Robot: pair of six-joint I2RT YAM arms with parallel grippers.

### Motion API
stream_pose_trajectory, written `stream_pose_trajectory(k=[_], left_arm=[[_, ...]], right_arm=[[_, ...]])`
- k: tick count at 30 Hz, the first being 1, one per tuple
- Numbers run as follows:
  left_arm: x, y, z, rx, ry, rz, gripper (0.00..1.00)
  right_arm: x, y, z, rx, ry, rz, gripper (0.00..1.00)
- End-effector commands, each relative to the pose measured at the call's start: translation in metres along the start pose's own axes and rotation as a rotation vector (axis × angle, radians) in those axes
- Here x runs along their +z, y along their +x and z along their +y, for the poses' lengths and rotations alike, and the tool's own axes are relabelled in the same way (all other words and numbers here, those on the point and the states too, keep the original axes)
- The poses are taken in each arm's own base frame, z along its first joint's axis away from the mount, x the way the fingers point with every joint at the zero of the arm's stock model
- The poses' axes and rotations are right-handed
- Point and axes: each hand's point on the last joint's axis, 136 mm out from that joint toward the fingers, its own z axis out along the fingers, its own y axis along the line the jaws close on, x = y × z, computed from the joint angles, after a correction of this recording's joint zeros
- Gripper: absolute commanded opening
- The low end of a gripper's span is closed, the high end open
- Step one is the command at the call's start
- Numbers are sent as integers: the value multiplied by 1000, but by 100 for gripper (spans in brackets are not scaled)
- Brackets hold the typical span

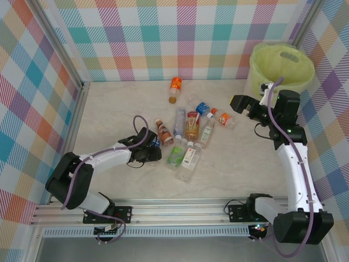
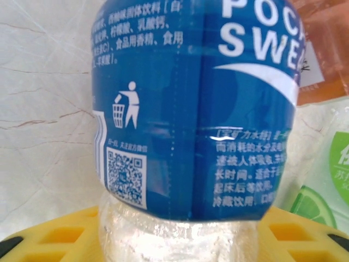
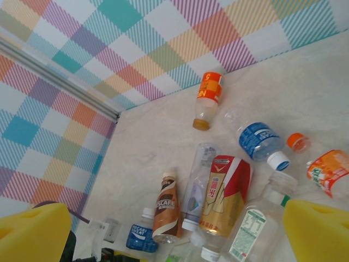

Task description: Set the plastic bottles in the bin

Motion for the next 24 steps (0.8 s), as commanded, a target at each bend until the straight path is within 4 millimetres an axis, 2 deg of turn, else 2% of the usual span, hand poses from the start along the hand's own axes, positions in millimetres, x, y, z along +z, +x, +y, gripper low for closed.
stream_pose_trajectory(k=[1, 4, 8, 11, 13, 16, 19, 24], left_arm=[[-23, -6, -3, 90, 22, -66, 46], [-44, -19, -22, 150, 127, -156, 46], [-77, -40, -60, 241, 328, -296, 46], [-103, -52, -88, 324, 459, -384, 46], [-118, -60, -106, 377, 533, -432, 46], [-133, -69, -128, 446, 608, -476, 46], [-142, -76, -146, 498, 655, -501, 45], [-153, -78, -164, 559, 698, -526, 46]], right_arm=[[14, 2, 14, -3, -44, 0, 100], [32, 13, 16, 70, -51, 30, 100], [58, 35, 26, 149, -116, 128, 100], [75, 56, 47, 143, -201, 226, 100], [84, 69, 68, 129, -292, 295, 100], [93, 84, 97, 97, -393, 375, 100], [103, 90, 118, 70, -441, 399, 100], [125, 92, 124, 96, -424, 404, 96]])
